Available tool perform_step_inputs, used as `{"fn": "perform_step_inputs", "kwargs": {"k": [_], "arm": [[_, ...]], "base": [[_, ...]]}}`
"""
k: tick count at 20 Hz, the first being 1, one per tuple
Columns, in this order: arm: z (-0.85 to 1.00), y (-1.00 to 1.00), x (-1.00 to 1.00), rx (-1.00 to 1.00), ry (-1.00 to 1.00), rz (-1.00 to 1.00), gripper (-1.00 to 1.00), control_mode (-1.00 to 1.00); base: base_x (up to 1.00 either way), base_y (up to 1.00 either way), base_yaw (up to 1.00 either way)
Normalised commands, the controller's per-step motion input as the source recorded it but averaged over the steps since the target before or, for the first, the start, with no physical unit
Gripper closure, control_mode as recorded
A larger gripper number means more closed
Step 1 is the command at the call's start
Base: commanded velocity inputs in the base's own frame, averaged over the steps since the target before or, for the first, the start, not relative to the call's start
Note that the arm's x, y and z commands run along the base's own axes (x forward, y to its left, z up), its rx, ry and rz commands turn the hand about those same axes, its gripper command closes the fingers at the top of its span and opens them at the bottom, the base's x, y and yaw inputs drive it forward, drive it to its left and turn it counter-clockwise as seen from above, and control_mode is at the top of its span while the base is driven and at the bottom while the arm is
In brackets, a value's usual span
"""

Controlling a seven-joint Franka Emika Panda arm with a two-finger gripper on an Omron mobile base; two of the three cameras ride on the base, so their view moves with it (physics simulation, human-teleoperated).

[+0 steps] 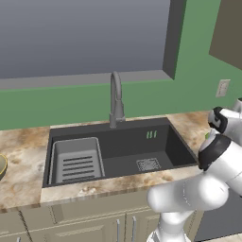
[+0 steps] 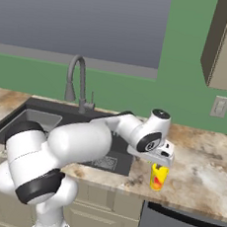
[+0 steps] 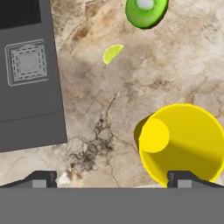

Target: Remove the kiwi and lemon wedge from the sink. Then move the bowl and cup from the counter to the sink for washing.

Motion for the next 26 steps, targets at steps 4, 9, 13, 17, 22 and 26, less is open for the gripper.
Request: {"fn": "perform_step_inputs", "kwargs": {"k": [4, 9, 13, 17, 22, 26], "arm": [[-0.12, -0.11, 0.09, 0.0, 0.05, 0.01, -1.0, -1.0], [-0.13, -0.06, 0.13, 0.0, 0.06, 0.02, -1.0, -1.0], [-0.15, -0.08, 0.08, 0.0, 0.04, 0.02, -1.0, -1.0], [-0.15, -0.11, 0.04, 0.0, 0.04, 0.02, -1.0, -1.0], [-0.15, -0.13, 0.0, 0.0, 0.01, 0.02, -1.0, -1.0], [-0.12, -0.11, 0.0, 0.0, 0.0, 0.02, -1.0, -1.0]], "base": [[0.0, 0.0, 0.0], [0.0, 0.0, 0.0], [0.0, 0.0, 0.0], [0.0, 0.0, 0.0], [0.0, 0.0, 0.0], [0.0, 0.0, 0.0]]}}
